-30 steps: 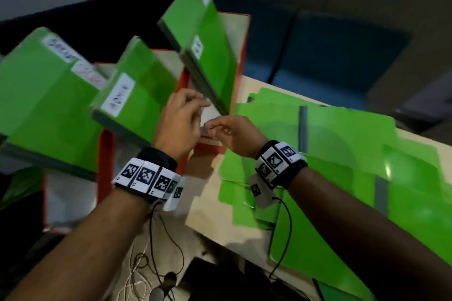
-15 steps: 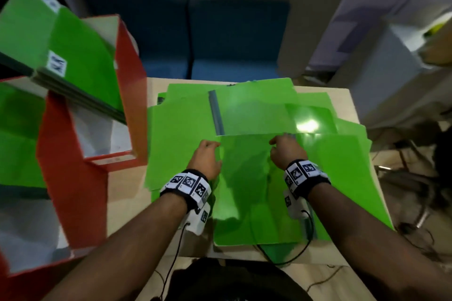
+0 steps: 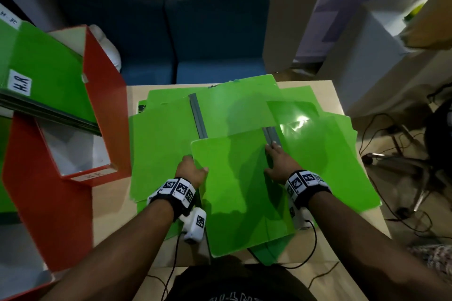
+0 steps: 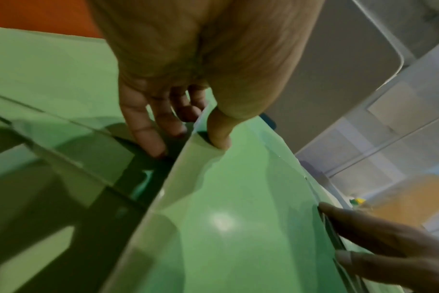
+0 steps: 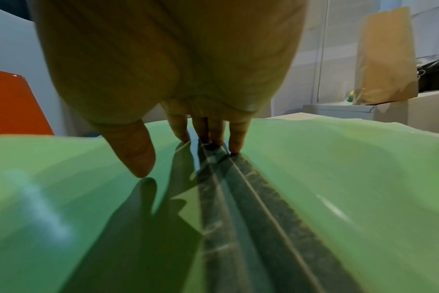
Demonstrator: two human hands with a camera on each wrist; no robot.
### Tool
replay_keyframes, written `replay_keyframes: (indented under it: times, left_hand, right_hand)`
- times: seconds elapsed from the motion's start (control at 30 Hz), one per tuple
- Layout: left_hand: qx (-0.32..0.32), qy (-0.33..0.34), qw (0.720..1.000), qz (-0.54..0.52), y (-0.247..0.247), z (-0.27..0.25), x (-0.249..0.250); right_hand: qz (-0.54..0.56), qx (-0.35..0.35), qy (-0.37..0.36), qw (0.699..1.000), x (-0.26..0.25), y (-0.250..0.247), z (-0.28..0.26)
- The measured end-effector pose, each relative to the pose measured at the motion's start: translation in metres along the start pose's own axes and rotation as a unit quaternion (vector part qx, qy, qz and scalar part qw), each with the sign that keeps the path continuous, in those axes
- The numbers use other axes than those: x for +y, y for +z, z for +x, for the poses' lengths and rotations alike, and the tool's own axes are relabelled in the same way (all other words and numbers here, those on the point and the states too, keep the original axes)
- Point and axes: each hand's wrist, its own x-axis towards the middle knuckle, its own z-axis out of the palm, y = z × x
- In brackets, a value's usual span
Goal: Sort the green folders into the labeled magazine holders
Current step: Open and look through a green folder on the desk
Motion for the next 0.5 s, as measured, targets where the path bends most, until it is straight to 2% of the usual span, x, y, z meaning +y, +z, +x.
replay_keyframes:
  times: [0.17,0.37,0.5]
  left_hand:
    - [0.041,0.020,0.998,-0.052,-0.032,0.008,0.014]
    - [0.134,0.007,0.987,-0.088,-0.071,0.025,0.007]
    - [0.185,-0.022,0.974,-0.132,-0.085,0.035,-0.006]
  right_hand:
    - [-0.005,0.001,-0.062,0.998,-0.009,-0.004,0.010]
    - [-0.070,0.000,-0.191,0.979,-0.030,-0.001,0.009]
    - [-0.189,-0.050,-0.233,0.953,-0.030,0.009,0.009]
